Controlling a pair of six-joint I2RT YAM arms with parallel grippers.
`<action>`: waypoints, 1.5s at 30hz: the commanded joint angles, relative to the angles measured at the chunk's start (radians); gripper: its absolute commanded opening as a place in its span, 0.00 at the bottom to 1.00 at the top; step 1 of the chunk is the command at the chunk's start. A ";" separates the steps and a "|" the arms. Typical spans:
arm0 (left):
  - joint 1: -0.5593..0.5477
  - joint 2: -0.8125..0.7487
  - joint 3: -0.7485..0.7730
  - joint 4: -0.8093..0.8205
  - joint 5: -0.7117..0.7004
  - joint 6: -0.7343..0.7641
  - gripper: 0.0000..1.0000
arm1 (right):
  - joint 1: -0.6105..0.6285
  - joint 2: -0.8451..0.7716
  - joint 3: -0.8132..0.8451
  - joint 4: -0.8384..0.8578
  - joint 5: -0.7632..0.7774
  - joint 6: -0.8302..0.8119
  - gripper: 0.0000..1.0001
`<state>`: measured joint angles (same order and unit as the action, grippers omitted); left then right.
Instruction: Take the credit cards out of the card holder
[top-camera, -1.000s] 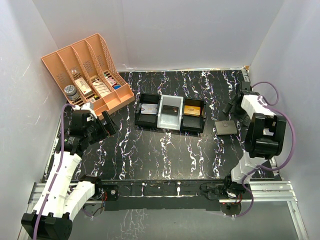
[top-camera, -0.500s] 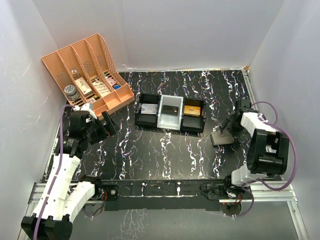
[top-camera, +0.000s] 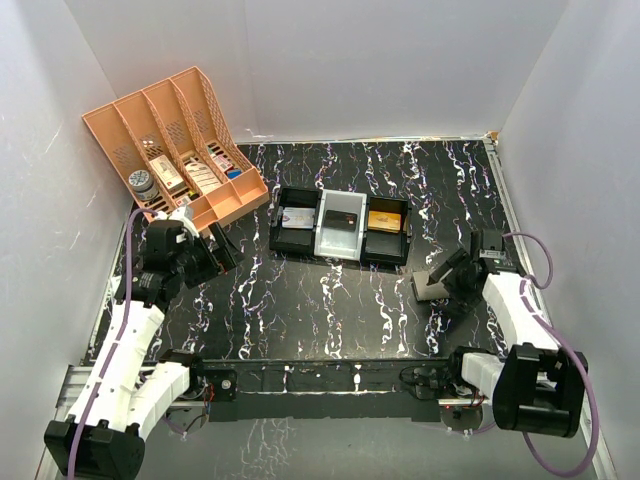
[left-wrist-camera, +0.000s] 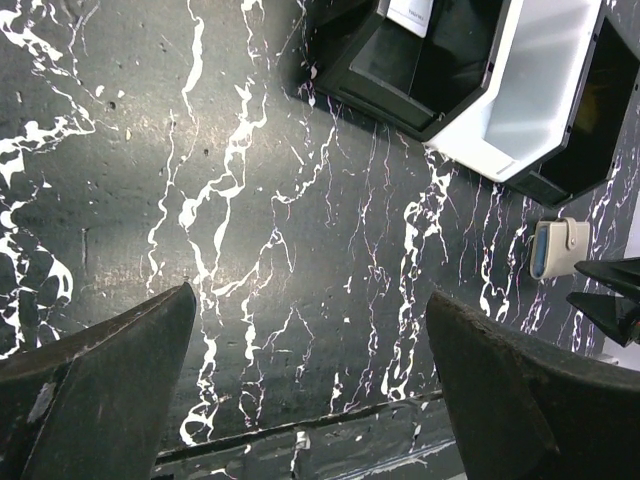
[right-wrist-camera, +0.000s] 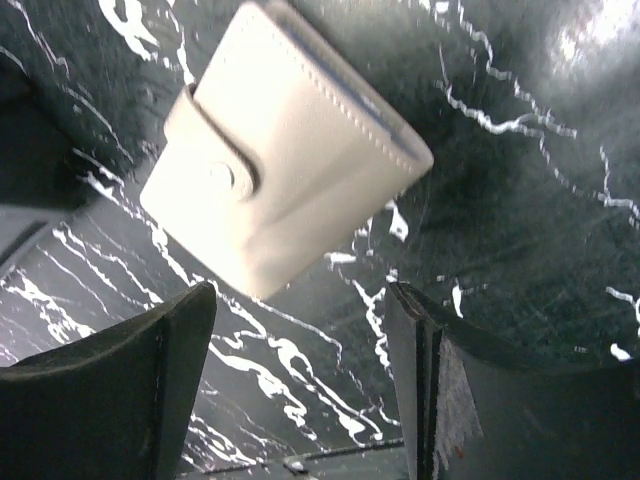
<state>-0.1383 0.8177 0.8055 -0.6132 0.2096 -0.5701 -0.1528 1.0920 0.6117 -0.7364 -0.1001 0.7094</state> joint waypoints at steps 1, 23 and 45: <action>0.009 0.013 -0.012 0.022 0.055 -0.015 0.99 | 0.027 -0.068 0.057 -0.066 -0.010 0.015 0.67; 0.008 -0.008 0.027 -0.028 0.049 0.033 0.99 | 0.021 0.311 0.172 0.107 0.085 -0.109 0.65; 0.008 0.038 -0.073 0.089 0.250 -0.054 0.98 | 0.685 -0.085 -0.161 0.394 -0.193 0.316 0.59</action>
<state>-0.1383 0.8577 0.7525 -0.5507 0.3904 -0.5972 0.4286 0.9512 0.4362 -0.5514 -0.1978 1.0218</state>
